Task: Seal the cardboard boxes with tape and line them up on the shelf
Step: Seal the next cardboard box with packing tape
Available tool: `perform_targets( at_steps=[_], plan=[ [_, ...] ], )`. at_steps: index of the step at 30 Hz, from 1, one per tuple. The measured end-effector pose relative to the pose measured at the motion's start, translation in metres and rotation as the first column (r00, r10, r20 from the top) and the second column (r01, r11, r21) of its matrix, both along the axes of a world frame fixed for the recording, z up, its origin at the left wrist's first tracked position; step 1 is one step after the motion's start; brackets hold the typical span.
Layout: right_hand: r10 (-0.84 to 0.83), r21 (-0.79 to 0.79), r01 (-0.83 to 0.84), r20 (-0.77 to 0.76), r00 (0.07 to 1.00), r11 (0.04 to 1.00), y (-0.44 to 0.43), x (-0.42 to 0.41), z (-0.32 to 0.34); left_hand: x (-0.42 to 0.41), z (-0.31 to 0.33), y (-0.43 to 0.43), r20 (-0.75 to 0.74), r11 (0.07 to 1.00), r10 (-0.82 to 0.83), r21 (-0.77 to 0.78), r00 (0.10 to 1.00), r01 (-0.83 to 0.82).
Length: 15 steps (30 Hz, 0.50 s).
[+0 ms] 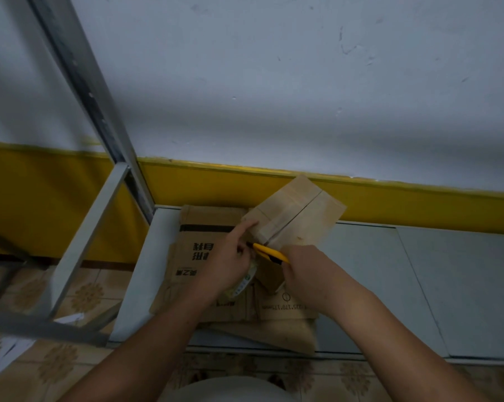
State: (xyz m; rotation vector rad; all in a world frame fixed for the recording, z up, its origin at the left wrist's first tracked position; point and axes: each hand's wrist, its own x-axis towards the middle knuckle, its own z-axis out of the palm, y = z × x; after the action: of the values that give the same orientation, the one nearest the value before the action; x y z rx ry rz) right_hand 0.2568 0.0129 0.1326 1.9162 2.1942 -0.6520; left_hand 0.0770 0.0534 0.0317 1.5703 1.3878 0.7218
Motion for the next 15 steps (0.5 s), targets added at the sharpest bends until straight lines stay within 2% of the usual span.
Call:
perform_targets(
  at_steps=[6,15],
  plan=[
    [-0.042,0.031,0.046,-0.097,0.994,0.998,-0.02,0.008,-0.007,-0.003,-0.002,-0.001,-0.027,1.0,-0.011,0.014,1.0,0.011],
    [-0.048,0.021,0.048,-0.003,0.999,0.999,-0.02,0.005,-0.019,-0.002,-0.004,-0.001,-0.064,0.997,-0.036,0.067,0.997,0.04]
  ],
)
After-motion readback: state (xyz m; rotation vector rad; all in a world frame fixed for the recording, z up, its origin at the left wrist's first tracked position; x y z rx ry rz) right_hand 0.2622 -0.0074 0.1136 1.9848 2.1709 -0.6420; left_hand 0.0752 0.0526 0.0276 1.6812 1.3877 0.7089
